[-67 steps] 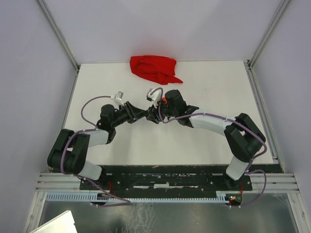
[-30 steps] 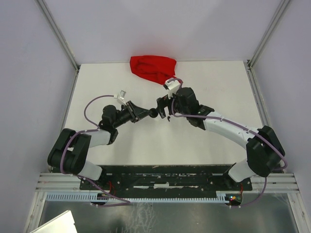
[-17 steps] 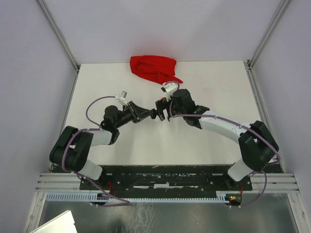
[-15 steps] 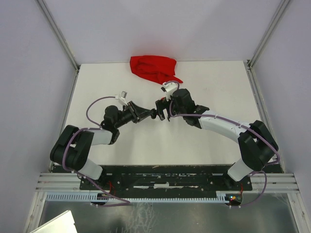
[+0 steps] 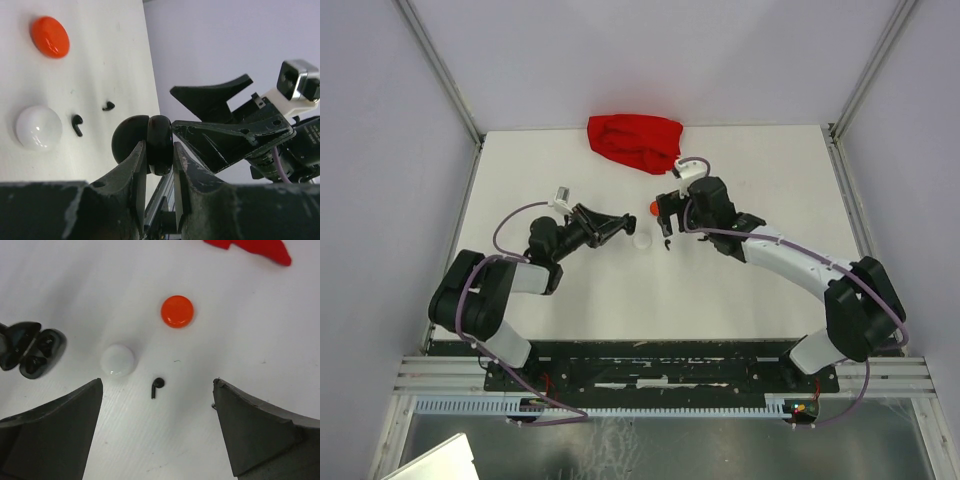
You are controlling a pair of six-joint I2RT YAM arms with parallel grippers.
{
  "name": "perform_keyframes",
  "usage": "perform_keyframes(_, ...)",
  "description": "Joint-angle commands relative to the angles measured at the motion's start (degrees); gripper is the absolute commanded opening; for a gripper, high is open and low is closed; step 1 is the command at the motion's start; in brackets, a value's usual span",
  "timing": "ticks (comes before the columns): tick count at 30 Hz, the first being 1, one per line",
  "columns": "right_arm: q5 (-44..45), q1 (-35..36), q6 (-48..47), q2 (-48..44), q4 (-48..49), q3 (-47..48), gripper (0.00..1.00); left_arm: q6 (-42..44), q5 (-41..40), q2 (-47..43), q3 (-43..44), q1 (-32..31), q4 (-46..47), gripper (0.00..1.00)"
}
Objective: Insert the wireless bluetooth earbuds into the charging case
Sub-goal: Open the charging case, then pick up the earbud from the center of the board.
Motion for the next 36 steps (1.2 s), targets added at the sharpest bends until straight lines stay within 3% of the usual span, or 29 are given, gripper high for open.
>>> perform_keyframes(1,4.78,-1.91,0.95,-3.43,-3.80,0.28,0.99,-4.30,-1.91,1.67,0.70,1.60,6.84,0.03)
perform_keyframes(8,5.96,-1.98,0.55,4.63,-14.76,8.69,1.00,-8.84,-0.84,6.54,-1.42,1.95,16.11,0.03)
perform_keyframes(14,5.48,-1.96,0.10,12.82,-19.38,14.30,0.91,-14.23,0.90,10.82,-2.77,2.49,25.60,0.03)
perform_keyframes(24,1.23,-1.90,0.48,22.45,-22.15,21.46,0.64,-12.26,2.49,7.19,-4.75,4.34,21.50,0.03)
perform_keyframes(36,-2.53,-1.86,1.84,26.35,-24.59,24.27,0.60,-11.18,3.22,5.81,-5.79,5.74,20.07,0.03)
